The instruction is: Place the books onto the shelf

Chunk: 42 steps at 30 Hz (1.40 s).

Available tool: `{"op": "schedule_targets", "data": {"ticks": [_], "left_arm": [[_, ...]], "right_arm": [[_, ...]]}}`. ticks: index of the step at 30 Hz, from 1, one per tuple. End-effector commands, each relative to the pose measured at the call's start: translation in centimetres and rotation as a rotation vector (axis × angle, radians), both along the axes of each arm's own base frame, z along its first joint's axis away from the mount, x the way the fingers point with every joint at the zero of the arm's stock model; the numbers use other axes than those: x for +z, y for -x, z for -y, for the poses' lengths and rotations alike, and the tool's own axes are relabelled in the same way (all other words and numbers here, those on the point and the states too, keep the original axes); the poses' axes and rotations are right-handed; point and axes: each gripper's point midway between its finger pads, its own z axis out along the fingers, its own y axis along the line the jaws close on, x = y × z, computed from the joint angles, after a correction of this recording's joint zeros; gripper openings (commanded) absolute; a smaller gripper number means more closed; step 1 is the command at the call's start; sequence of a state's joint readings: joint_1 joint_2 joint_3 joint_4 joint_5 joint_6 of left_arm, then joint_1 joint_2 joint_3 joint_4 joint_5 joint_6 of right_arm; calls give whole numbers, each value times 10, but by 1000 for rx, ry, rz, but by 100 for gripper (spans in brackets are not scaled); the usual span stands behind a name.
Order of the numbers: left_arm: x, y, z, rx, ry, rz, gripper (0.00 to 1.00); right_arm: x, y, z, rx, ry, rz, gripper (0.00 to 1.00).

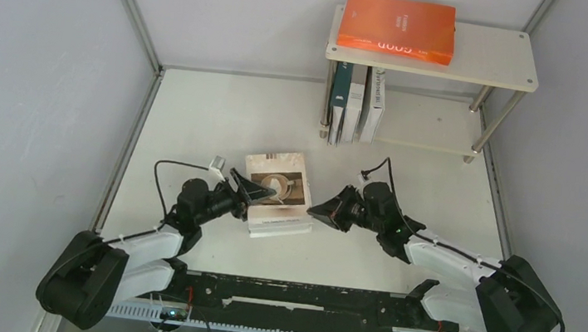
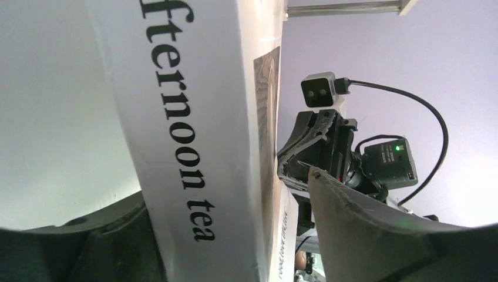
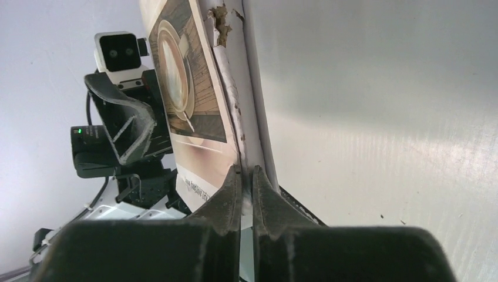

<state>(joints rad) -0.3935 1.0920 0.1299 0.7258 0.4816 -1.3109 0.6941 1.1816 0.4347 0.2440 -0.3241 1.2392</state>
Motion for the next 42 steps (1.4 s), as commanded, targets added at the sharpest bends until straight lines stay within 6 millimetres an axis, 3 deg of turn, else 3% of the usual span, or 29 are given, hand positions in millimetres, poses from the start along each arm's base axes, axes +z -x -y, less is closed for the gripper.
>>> {"op": "schedule_targets", "data": {"ticks": [1,9,19,24,32,37,42], "left_arm": [[20,9,1,-11,63,59,74],[18,13,-1,3,56,55,52],[22,6,-2,50,18,55,43],[21,-2,1,68,-43,21,43],[29,-20,16,83,-140,-38,43],[35,-32,23,89,-193,-81,43],[42,-41,27,103,-219,-121,43]], "right_arm": [[23,-5,-2,-10,-58,62,13],[28,-5,1,-20,-56,80,37],[29,-5,17,-31,26,150,53],[35,-4,30,14,209,277,55],[75,-4,37,116,598,626,57],[95,4,33,168,821,858,66],[100,21,21,232,998,1050,76]]}}
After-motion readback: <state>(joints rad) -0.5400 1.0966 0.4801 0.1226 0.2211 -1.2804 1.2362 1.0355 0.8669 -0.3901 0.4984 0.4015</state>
